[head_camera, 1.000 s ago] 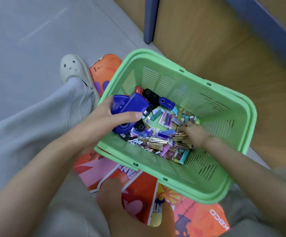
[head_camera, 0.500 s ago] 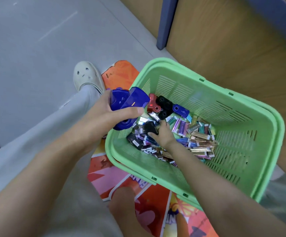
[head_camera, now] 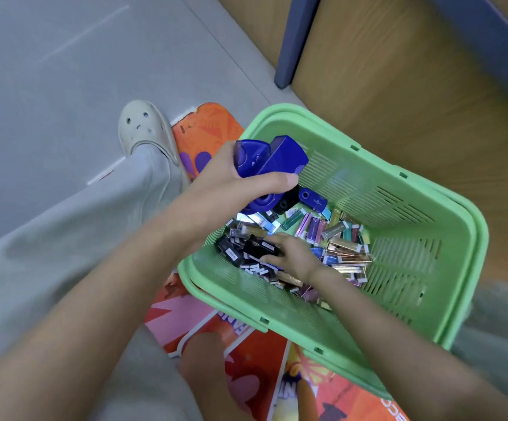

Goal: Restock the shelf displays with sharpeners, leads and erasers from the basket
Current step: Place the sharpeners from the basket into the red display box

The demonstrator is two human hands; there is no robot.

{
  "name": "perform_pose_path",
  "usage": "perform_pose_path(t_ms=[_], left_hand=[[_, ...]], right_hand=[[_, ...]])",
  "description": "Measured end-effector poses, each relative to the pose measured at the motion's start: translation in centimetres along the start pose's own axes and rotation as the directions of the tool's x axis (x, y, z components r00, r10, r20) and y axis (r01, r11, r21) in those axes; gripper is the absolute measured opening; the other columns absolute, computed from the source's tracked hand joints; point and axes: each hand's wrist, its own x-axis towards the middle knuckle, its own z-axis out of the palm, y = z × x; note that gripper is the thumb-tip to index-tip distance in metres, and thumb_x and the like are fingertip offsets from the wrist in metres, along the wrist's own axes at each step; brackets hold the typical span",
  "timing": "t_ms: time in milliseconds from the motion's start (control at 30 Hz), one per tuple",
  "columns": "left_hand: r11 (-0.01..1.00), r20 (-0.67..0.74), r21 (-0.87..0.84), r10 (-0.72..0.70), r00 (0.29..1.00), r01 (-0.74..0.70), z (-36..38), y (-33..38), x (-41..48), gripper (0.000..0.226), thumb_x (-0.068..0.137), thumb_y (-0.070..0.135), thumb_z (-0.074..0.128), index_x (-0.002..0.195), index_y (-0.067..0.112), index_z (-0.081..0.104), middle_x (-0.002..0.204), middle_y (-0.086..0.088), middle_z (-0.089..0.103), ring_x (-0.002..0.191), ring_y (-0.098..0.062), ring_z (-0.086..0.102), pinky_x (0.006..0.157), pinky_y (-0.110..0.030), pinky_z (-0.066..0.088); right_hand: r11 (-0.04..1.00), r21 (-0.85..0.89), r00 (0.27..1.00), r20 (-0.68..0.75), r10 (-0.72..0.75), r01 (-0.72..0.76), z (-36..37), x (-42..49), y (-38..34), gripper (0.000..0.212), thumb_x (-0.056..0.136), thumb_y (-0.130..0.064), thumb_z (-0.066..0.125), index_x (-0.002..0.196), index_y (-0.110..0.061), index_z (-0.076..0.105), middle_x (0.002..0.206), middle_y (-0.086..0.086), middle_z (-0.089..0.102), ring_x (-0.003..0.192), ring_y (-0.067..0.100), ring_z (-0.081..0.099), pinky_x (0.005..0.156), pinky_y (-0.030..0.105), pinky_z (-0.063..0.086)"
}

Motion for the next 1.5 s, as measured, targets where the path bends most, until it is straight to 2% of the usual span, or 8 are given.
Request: perform_pose_path(t_ms=[233, 467, 600, 800, 967, 1133, 1300, 1500], left_hand=[[0.999, 0.038, -0.033, 0.002, 0.999, 0.000, 1.2, 0.5, 0.0, 0.048, 0.069, 0.032, 0.080, 0.107, 0.023, 0.053, 0.094, 0.009, 0.063, 0.066, 0.006, 0.059, 0.055, -0.007, 0.043], [0.999, -0.050, -0.042, 0.014, 0.999, -0.016, 1.3, 1.3, 0.1, 0.051, 0.070, 0.031, 0.079, 0.111, 0.021, 0.052, 0.098, 0.007, 0.063, 0.073, 0.000, 0.061, 0.055, -0.009, 0.044], [0.999, -0.133, -0.045, 0.004, 0.991, -0.010, 1.0, 1.3, 0.4, 0.056, 0.069, 0.030, 0.080, 0.115, 0.018, 0.050, 0.098, 0.007, 0.061, 0.075, -0.001, 0.060, 0.050, -0.007, 0.043], [0.999, -0.171, -0.039, 0.002, 0.985, -0.009, 0.7, 1.4, 0.6, 0.062, 0.063, 0.034, 0.085, 0.113, 0.020, 0.051, 0.100, 0.005, 0.063, 0.080, -0.005, 0.061, 0.051, -0.007, 0.042], [0.998, -0.174, -0.054, 0.014, 0.985, -0.024, 0.0, 2.1, 0.6, 0.069, 0.057, 0.033, 0.085, 0.116, 0.016, 0.054, 0.100, 0.003, 0.065, 0.071, -0.002, 0.064, 0.052, -0.009, 0.044], [0.998, -0.211, -0.058, 0.003, 0.978, -0.015, -0.5, 2.1, 0.4, 0.055, 0.067, 0.028, 0.080, 0.114, 0.017, 0.053, 0.096, 0.006, 0.063, 0.066, 0.004, 0.060, 0.051, -0.007, 0.043], [0.997, -0.205, -0.076, -0.011, 0.979, -0.005, -0.5, 2.3, 0.3, 0.054, 0.068, 0.027, 0.079, 0.113, 0.018, 0.052, 0.096, 0.006, 0.062, 0.061, 0.007, 0.059, 0.049, -0.008, 0.043], [0.997, -0.205, -0.077, -0.016, 0.979, 0.001, -0.6, 2.3, 0.3, 0.056, 0.068, 0.027, 0.079, 0.115, 0.017, 0.051, 0.098, 0.004, 0.063, 0.062, 0.006, 0.059, 0.050, -0.008, 0.044]], right_hand=[[0.973, -0.099, 0.978, 0.002, 0.210, -0.209, -5.3, -4.9, 4.8, 0.042, 0.095, -0.025, 0.055, 0.135, -0.017, 0.044, 0.115, 0.008, 0.062, 0.075, 0.017, 0.063, 0.064, 0.025, 0.054], [0.930, -0.300, 0.963, -0.224, 0.148, -0.212, -7.5, -4.9, 5.7, 0.040, 0.095, -0.028, 0.055, 0.130, -0.010, 0.053, 0.132, 0.008, 0.049, 0.111, 0.024, 0.054, 0.100, 0.031, 0.043], [0.977, -0.155, 0.928, -0.364, 0.085, -0.150, -8.2, -1.1, 1.8, 0.041, 0.095, -0.033, 0.055, 0.129, -0.010, 0.053, 0.121, 0.011, 0.061, 0.106, 0.031, 0.059, 0.079, 0.031, 0.042], [0.990, 0.103, 0.860, -0.492, 0.138, -0.100, -7.6, 4.6, -1.5, 0.046, 0.090, -0.022, 0.065, 0.127, -0.002, 0.047, 0.127, 0.016, 0.055, 0.116, 0.031, 0.053, 0.097, 0.039, 0.043], [0.925, -0.294, 0.841, -0.539, 0.047, -0.241, -6.5, 4.4, -0.6, 0.031, 0.094, -0.031, 0.057, 0.121, -0.016, 0.056, 0.124, 0.004, 0.054, 0.098, 0.030, 0.061, 0.071, 0.035, 0.046], [0.943, -0.294, 0.810, -0.585, -0.048, -0.157, -7.1, 4.2, -0.3, 0.021, 0.097, -0.020, 0.052, 0.114, -0.013, 0.060, 0.114, 0.005, 0.059, 0.095, 0.026, 0.060, 0.069, 0.032, 0.045], [0.955, -0.243, 0.940, -0.254, -0.230, 0.168, -4.0, 2.5, -0.9, 0.035, 0.098, -0.022, 0.049, 0.131, -0.011, 0.047, 0.127, 0.006, 0.058, 0.102, 0.021, 0.062, 0.090, 0.040, 0.051], [0.967, -0.250, 0.985, -0.142, -0.094, 0.056, -0.9, 4.2, -0.5, 0.080, 0.093, -0.036, 0.058, 0.151, -0.006, 0.011, 0.158, 0.008, 0.014, 0.145, 0.021, 0.012, 0.118, 0.029, 0.010]])
